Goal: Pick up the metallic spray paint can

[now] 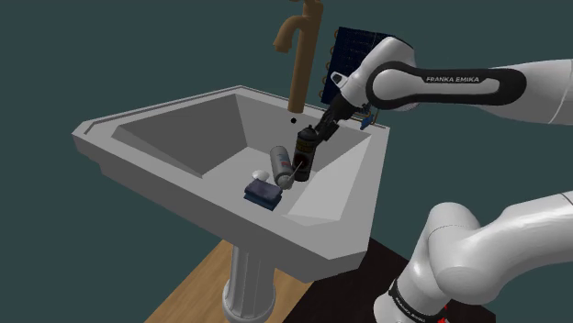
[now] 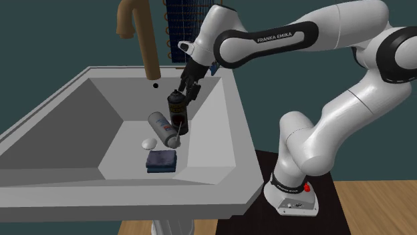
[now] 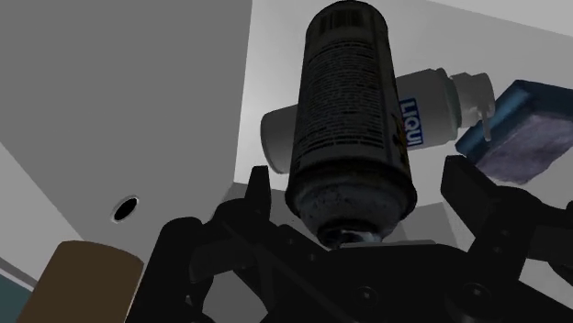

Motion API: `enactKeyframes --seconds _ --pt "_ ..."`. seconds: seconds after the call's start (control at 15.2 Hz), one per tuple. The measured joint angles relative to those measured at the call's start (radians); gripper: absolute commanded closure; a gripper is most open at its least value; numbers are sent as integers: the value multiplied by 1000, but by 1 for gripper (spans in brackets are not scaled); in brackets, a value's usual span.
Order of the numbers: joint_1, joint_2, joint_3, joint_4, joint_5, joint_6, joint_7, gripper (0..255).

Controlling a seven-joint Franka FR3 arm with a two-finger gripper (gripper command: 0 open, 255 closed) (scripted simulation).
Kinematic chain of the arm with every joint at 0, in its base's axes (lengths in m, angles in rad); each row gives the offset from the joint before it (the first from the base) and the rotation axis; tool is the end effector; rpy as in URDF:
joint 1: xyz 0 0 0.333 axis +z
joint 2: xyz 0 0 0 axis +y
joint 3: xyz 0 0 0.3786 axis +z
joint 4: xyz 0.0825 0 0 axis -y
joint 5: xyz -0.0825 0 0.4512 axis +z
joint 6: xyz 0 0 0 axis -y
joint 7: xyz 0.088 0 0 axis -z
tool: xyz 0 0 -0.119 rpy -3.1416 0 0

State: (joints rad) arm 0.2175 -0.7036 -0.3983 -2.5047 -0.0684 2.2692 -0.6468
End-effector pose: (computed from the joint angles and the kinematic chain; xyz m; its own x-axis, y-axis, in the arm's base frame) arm 0.4106 -0.1002 0.5613 0.7620 0.4743 0.4409 0.4839 -0.8695 0.0991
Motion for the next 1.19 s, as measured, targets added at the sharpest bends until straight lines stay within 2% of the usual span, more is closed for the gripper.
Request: enactKeyframes --seconds 0.26,0.33,0.99,1.19 --pt "0 7 -15 -46 -3 53 -13 0" --pt "0 8 -16 -50 -3 59 -14 255" --pt "0 8 -16 -52 -2 65 -15 255" --pt "0 5 -11 -30 -2 35 -11 255"
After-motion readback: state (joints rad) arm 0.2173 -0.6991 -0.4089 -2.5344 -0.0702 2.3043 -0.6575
